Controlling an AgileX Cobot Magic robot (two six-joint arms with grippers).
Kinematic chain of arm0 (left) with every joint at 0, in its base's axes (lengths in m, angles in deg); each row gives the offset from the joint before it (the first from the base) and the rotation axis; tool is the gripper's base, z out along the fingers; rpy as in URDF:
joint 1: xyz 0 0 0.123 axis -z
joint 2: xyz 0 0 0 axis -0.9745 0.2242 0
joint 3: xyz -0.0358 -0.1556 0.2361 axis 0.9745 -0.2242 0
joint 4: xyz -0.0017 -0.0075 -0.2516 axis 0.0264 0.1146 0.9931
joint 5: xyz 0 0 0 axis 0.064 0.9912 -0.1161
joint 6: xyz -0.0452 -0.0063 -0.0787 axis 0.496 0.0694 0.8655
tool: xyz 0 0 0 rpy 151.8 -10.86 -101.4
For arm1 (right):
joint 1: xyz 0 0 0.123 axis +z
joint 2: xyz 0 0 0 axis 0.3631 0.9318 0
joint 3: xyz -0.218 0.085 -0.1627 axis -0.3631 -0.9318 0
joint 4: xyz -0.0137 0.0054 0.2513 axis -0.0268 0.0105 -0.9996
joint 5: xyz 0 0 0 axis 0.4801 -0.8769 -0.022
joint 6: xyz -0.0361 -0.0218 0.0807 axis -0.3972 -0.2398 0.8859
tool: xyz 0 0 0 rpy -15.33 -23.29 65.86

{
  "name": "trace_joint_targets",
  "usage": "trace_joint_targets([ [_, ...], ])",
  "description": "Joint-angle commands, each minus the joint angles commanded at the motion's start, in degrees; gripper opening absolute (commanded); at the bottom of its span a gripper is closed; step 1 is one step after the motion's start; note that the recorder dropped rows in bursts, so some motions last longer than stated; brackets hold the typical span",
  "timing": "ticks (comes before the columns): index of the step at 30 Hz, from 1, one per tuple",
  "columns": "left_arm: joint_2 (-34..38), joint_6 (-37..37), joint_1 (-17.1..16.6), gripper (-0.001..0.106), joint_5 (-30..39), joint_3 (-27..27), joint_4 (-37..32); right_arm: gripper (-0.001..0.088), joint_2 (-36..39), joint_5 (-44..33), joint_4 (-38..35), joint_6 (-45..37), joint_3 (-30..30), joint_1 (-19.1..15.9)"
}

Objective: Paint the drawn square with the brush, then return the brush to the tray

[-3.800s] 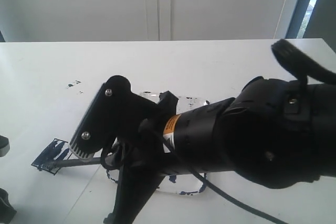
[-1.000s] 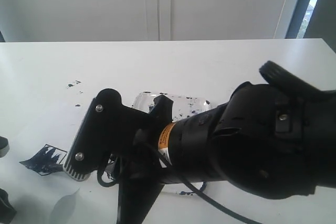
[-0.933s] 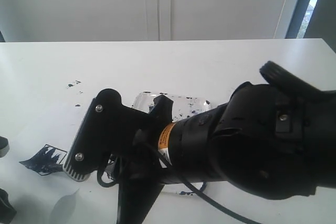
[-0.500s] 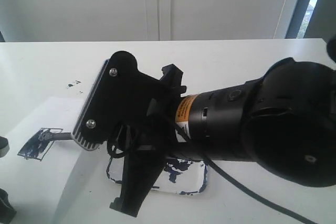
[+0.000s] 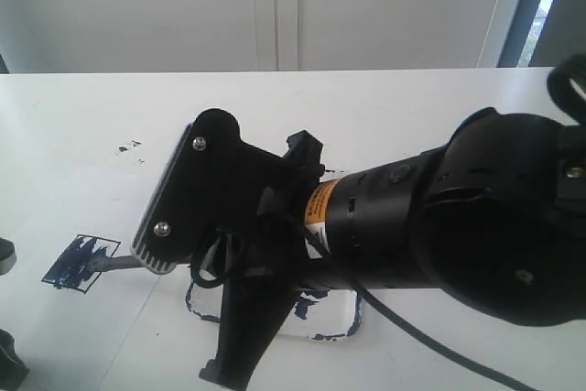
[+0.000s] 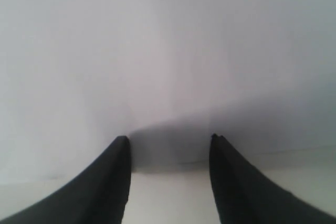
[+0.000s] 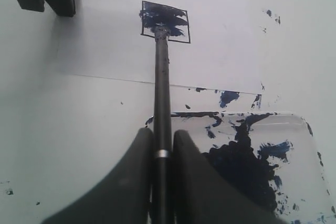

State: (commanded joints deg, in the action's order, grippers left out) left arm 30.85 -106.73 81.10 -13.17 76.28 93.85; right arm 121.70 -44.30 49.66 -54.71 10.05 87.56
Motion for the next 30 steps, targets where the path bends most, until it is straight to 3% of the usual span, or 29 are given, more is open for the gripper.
trace_joint_targets([
  [11, 0.00, 0.00, 0.00, 0.052, -0.12, 0.00, 0.00, 0.0000, 1.48, 1.51, -0.23, -0.21, 0.00, 2.13],
  [30, 0.00, 0.00, 0.00, 0.052, 0.35, 0.00, 0.00, 0.0000, 4.43, 2.06, 1.60, -0.35, 0.00, 2.25],
])
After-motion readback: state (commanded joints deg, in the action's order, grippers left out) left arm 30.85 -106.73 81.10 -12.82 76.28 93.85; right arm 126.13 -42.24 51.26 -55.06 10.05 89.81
